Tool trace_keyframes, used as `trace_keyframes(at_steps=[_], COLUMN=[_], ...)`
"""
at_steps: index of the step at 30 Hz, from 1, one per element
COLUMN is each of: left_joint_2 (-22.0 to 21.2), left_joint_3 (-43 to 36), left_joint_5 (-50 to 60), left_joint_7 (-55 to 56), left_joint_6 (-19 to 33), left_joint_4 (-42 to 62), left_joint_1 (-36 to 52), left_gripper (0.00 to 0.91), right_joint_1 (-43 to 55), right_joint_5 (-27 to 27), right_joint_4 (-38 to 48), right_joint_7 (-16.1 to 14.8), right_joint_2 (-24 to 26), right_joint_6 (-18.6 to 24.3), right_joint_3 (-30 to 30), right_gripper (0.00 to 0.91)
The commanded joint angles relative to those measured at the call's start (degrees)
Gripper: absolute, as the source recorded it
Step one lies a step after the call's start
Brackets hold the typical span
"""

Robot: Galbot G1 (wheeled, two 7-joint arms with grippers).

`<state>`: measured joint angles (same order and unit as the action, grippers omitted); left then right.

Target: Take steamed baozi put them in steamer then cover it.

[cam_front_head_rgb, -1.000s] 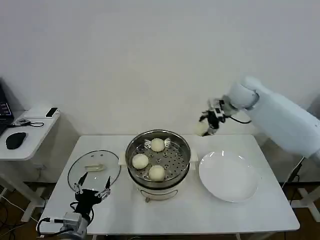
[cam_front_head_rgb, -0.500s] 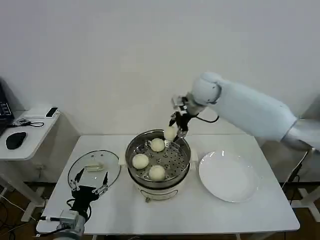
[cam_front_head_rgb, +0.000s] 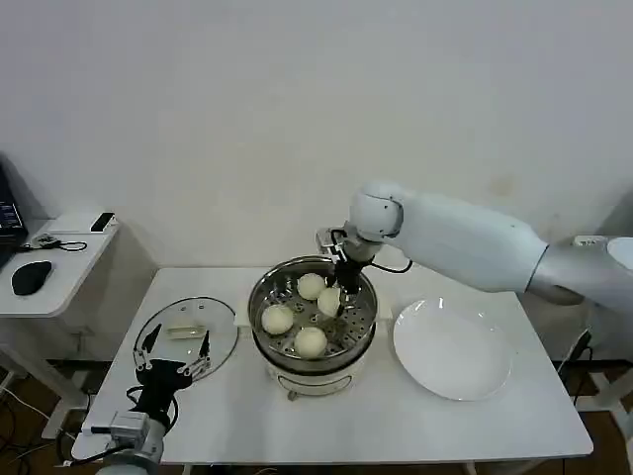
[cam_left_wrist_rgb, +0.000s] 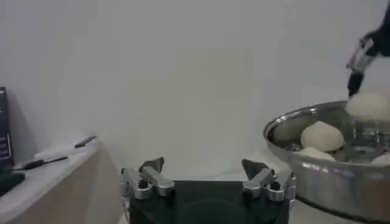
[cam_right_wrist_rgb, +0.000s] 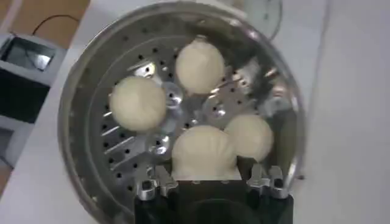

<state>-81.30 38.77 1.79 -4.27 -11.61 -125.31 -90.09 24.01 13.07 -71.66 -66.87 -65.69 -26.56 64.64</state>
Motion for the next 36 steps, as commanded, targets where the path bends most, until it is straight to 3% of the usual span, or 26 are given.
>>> trace_keyframes(at_steps=[1, 11, 12, 13, 21, 27, 30, 33, 34, 36], left_joint_2=[0.1, 0.3, 0.3, 0.3, 0.5, 0.2, 0.3, 0.8, 0.9, 1.0], left_joint_3=[0.1, -0.1, -0.1, -0.1, -0.1, -0.7, -1.0, -0.9, -0.9, -0.9], left_joint_5=[-0.2, -0.5, -0.5, -0.5, -0.4, -0.2, -0.2, -0.3, -0.3, -0.3], left_joint_7=[0.1, 0.1, 0.1, 0.0, -0.1, -0.4, -0.7, -0.7, -0.5, -0.1], left_joint_6=[0.0, 0.1, 0.1, 0.1, 0.0, -0.1, 0.0, 0.2, 0.2, 0.2], left_joint_4=[-0.2, 0.6, 0.6, 0.6, 0.8, 1.0, 0.7, 1.1, 1.3, 2.3], left_joint_1=[-0.1, 0.3, 0.2, 0.2, 0.2, 0.7, 0.6, 0.3, 0.4, 0.6], left_gripper=[0.907, 0.907, 0.907, 0.907, 0.907, 0.907, 0.907, 0.907, 0.907, 0.907], right_joint_1=[-0.9, -1.4, -1.6, -1.7, -1.7, 3.3, 5.5, 4.0, 2.8, -1.8], right_joint_5=[-2.2, -3.1, -3.2, -3.2, -3.0, -0.2, 1.8, 5.9, 8.1, 14.0], right_joint_4=[1.8, 2.8, 3.1, 3.6, 3.9, -2.7, -5.7, -7.3, -7.4, -7.7], right_joint_7=[-0.1, 0.0, 0.2, 0.1, 0.6, -0.1, -0.7, 1.0, 2.3, 8.3], right_joint_2=[-1.0, -1.3, -1.6, -1.8, -0.9, 5.2, 10.3, 14.2, 15.8, 17.8], right_joint_6=[-0.6, -0.3, -0.4, -0.3, -0.5, -0.9, -0.9, -0.2, -0.6, -0.4], right_joint_3=[1.5, 0.8, 0.5, 0.3, -0.9, -1.9, -6.2, -12.8, -15.8, -24.5], right_gripper=[0.715, 0.715, 0.776, 0.907, 0.907, 0.907, 0.907, 0.907, 0.907, 0.907])
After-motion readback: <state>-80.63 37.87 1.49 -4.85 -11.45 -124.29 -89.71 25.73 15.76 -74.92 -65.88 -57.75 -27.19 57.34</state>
